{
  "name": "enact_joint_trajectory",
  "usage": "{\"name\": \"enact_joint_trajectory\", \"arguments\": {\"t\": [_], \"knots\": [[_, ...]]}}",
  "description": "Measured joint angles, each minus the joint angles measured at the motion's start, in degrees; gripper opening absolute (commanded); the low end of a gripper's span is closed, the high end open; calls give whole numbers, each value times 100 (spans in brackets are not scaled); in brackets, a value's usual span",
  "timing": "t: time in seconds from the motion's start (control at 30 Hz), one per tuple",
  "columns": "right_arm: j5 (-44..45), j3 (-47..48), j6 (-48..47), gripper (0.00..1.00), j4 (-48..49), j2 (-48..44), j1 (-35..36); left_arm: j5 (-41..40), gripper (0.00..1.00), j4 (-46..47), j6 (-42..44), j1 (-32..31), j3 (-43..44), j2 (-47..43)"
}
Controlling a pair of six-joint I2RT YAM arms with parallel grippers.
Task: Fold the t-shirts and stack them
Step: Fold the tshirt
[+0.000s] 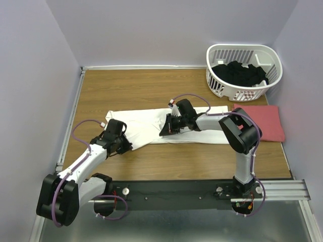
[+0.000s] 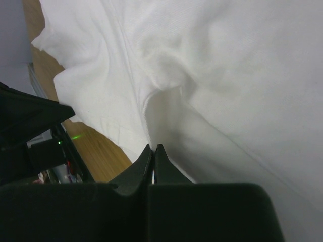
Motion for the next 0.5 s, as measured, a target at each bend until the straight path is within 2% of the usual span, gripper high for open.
{"name": "enact_joint_trajectory", "arguments": {"t": [0.5], "knots": [[203, 590, -236, 6, -590, 46, 0, 367, 0, 68, -267, -221, -7, 142]]}}
